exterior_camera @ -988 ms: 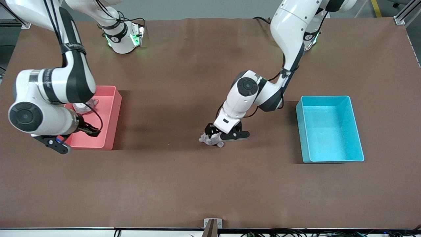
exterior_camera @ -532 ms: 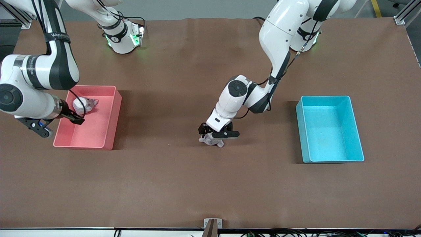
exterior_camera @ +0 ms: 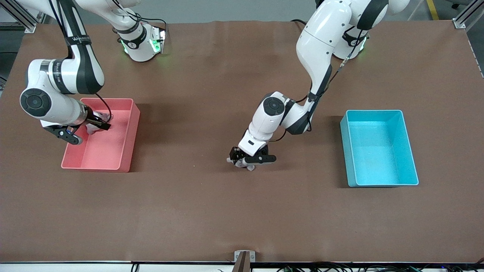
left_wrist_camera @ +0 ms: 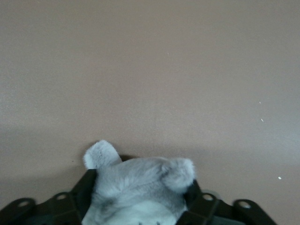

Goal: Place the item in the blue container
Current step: 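Grasp the plush with the left gripper while the right gripper returns to the pink box, then carry the held plush over the blue box with the left gripper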

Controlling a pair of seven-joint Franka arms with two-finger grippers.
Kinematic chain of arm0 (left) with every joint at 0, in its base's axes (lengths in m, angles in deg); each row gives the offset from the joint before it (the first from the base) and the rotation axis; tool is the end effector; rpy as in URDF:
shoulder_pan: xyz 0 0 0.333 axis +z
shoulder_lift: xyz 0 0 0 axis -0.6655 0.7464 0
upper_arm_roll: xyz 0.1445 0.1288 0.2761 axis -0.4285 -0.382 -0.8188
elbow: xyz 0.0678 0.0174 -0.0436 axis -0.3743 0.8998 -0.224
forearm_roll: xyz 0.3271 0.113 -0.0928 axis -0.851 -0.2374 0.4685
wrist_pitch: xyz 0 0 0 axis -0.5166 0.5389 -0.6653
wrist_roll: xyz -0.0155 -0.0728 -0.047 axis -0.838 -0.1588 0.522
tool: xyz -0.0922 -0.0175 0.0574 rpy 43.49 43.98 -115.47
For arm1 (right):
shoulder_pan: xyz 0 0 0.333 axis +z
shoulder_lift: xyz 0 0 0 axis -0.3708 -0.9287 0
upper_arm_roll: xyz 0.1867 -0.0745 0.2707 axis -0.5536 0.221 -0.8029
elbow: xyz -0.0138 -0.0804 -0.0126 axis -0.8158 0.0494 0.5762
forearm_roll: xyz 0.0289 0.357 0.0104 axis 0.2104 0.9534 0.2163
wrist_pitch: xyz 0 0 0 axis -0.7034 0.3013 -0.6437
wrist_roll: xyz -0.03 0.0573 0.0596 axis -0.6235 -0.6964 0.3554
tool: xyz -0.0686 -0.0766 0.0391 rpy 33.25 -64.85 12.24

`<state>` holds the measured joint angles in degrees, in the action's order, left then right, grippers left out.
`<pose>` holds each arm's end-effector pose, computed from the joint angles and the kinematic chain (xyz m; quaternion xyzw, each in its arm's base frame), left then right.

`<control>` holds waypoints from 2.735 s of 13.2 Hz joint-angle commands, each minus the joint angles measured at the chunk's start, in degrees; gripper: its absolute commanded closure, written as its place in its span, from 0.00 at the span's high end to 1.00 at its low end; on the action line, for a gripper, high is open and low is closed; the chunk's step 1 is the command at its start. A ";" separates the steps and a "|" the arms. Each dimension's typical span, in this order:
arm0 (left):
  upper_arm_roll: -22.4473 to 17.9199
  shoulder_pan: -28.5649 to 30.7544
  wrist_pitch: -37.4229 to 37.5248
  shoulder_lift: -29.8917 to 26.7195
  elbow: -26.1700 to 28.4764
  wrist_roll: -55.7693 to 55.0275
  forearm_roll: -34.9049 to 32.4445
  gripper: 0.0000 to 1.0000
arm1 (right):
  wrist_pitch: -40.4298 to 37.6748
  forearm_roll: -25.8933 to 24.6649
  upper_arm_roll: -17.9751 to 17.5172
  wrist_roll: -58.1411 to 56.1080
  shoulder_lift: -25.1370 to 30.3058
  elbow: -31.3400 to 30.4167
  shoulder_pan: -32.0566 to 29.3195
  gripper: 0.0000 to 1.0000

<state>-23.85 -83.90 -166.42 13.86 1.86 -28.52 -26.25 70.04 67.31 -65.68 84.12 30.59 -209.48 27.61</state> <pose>0.5533 -0.4807 0.2315 0.9739 0.0808 0.1333 0.1652 0.4908 -0.0413 0.3703 0.9647 -0.2088 -0.1186 0.1086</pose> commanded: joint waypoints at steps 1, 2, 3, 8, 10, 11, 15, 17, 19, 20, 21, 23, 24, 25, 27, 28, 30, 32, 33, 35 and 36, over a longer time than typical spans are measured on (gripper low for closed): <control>-0.69 -1.14 -0.63 0.85 -1.09 -0.27 -0.02 0.65 | 2.58 -0.44 -0.66 -9.35 0.47 -1.91 -4.17 1.00; -0.69 -1.23 -0.63 0.85 -0.91 -0.27 -0.02 0.57 | 4.94 -0.44 -0.66 -9.46 0.30 -3.48 -4.26 1.00; -0.69 -1.32 -0.63 0.85 -0.74 -0.27 -0.02 0.50 | 8.27 -0.44 -0.57 -9.37 -0.32 -5.32 -4.35 1.00; -0.69 -1.23 -0.19 0.15 -0.38 -2.98 0.16 0.13 | 12.61 -0.35 -0.66 -9.37 -6.90 -6.57 -8.30 1.00; -0.69 -0.10 3.65 -1.95 0.23 -3.09 0.07 0.07 | 13.22 -0.44 -0.66 -9.37 -7.96 -6.57 -8.92 1.00; -0.69 0.96 7.25 -4.23 1.19 -3.09 -0.02 0.07 | 13.57 -0.35 -0.66 -9.37 -8.23 -6.66 -8.83 1.00; -0.52 4.65 20.09 -15.30 6.90 -2.65 -0.02 0.07 | 14.10 -0.35 -0.66 -9.11 -8.76 -6.49 -8.83 1.00; -0.52 7.37 27.38 -20.22 9.97 -2.12 -0.10 0.06 | 13.58 -0.27 -0.66 -8.06 -8.76 -6.23 -8.39 0.99; -0.52 10.88 31.61 -26.28 14.97 1.28 -0.10 0.06 | 8.60 -0.35 -1.01 -4.20 -8.23 -3.52 -6.47 0.99; -0.60 12.99 33.80 -29.44 17.52 5.22 -0.19 0.06 | 3.26 -0.44 -0.92 -2.10 -8.23 0.33 -4.80 0.97; -0.60 15.44 36.26 -32.09 19.37 9.79 -0.19 0.06 | -1.58 -0.53 -0.92 2.54 -8.23 4.46 -4.00 0.88; -0.60 20.89 41.27 -35.27 20.80 19.02 -0.28 0.06 | -6.18 -1.05 -0.92 9.59 -8.06 8.97 -2.34 0.87; -0.60 24.40 43.21 -35.63 20.80 24.11 -1.59 0.06 | -6.29 -1.40 -0.83 11.79 -7.79 9.33 -1.28 0.90; -0.60 27.30 43.40 -35.63 20.80 27.90 -3.51 0.06 | -6.20 -4.54 -0.92 14.42 -7.53 9.33 -0.75 0.93; -0.60 31.71 43.41 -34.67 20.80 32.40 -7.55 0.06 | -6.11 -8.52 -1.10 20.31 -7.09 9.16 0.48 0.93; -0.60 33.38 42.97 -33.71 20.71 33.47 -10.27 0.06 | -6.02 -10.09 -0.92 24.34 -7.09 8.98 2.31 0.93; -0.52 36.11 41.04 -31.77 20.80 35.31 -11.88 0.06 | -6.02 -18.15 -1.10 36.27 -7.26 7.50 6.53 0.93; -0.52 38.13 38.67 -29.40 20.80 37.25 -12.32 0.06 | -6.20 -23.10 -1.10 45.70 -7.53 5.21 10.31 0.93; -0.52 38.67 37.53 -28.34 20.97 37.95 -12.84 0.06 | -6.29 -24.51 -1.10 48.09 -7.53 4.51 11.46 0.93; -0.52 40.07 35.94 -26.67 21.94 39.27 -13.02 0.07 | -5.94 -26.45 -1.10 49.34 -7.44 3.36 11.39 0.93; -0.52 40.69 34.89 -25.88 22.81 39.80 -13.11 0.07 | -5.76 -26.54 -1.01 49.34 -7.53 3.36 11.12 0.93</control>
<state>-24.85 -44.73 -129.68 -12.68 23.33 10.11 -37.97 63.75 42.93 -67.10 132.17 22.25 -204.92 39.45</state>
